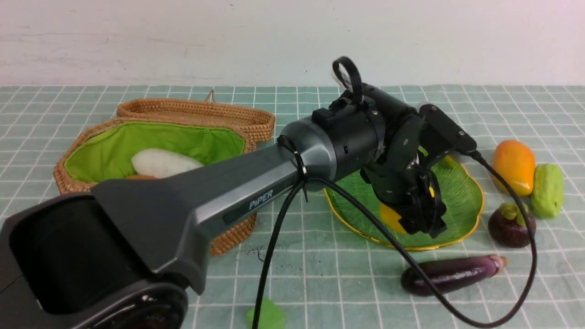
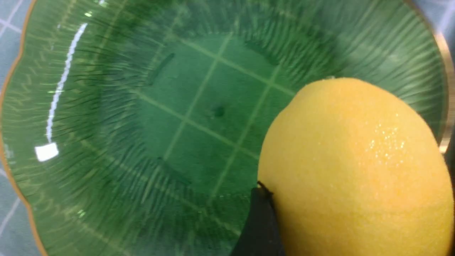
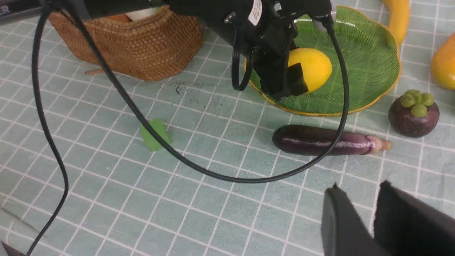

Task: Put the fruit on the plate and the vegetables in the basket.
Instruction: Grab a lemon with your left arm and place it on the plate on the right, then grab an eggplant with your right arm and place it in the basket on the left.

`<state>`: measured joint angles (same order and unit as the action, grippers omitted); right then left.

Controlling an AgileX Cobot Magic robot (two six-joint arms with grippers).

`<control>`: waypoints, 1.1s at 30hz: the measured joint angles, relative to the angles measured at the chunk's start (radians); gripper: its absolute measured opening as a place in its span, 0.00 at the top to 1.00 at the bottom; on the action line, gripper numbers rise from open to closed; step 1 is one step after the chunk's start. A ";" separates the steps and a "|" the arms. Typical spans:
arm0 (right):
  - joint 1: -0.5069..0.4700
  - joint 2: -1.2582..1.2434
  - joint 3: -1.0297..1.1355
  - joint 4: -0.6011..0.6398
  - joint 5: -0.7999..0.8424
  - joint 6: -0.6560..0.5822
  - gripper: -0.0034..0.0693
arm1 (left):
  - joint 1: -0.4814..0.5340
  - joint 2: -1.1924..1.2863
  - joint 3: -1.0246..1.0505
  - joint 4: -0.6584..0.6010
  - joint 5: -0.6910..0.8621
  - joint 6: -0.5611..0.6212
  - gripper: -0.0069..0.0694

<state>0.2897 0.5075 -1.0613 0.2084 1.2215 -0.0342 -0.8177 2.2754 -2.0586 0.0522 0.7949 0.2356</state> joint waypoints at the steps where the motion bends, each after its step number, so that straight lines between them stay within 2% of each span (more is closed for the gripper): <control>1: 0.000 0.000 0.000 0.002 0.002 0.000 0.72 | 0.002 0.005 0.000 0.010 -0.005 0.000 0.18; 6: 0.000 0.000 0.000 0.012 0.003 0.000 0.72 | 0.005 0.005 0.000 0.022 -0.017 0.000 0.18; 13: 0.000 0.000 0.000 0.015 0.004 0.000 0.72 | 0.005 -0.020 0.000 0.024 -0.007 0.000 0.04; 18: 0.000 0.000 0.000 0.015 0.003 0.000 0.71 | 0.005 -0.070 0.000 0.023 0.042 0.000 0.06; 22: 0.000 0.008 0.000 0.015 -0.003 0.000 0.71 | 0.005 -0.150 0.000 0.021 0.143 -0.048 0.17; 24: 0.000 0.025 0.000 0.015 -0.003 0.000 0.71 | 0.005 -0.211 0.002 0.021 0.191 -0.102 0.29; 25: 0.000 0.055 0.000 0.015 -0.003 0.000 0.70 | 0.005 -0.294 0.003 0.021 0.235 -0.161 0.45; 26: 0.000 0.059 0.000 0.015 -0.003 -0.001 0.70 | 0.005 -0.303 0.003 0.021 0.243 -0.173 0.47; 27: 0.000 0.096 0.000 0.015 -0.004 -0.013 0.70 | 0.005 -0.368 0.003 0.021 0.271 -0.211 0.62; 28: 0.000 0.101 0.000 0.015 -0.004 -0.015 0.70 | 0.005 -0.387 0.003 0.021 0.274 -0.215 0.66; 29: 0.000 0.145 0.000 0.015 -0.007 -0.031 0.70 | 0.005 -0.460 0.003 0.023 0.313 -0.236 0.83; 30: 0.000 0.188 0.000 0.015 -0.016 -0.047 0.70 | 0.005 -0.520 0.002 0.024 0.351 -0.246 0.91; 33: 0.000 0.264 0.000 0.015 -0.043 -0.074 0.70 | 0.005 -0.613 0.003 0.025 0.413 -0.257 0.93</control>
<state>0.2897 0.7712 -1.0613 0.2230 1.1781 -0.1078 -0.8125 1.6623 -2.0561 0.0769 1.2080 -0.0210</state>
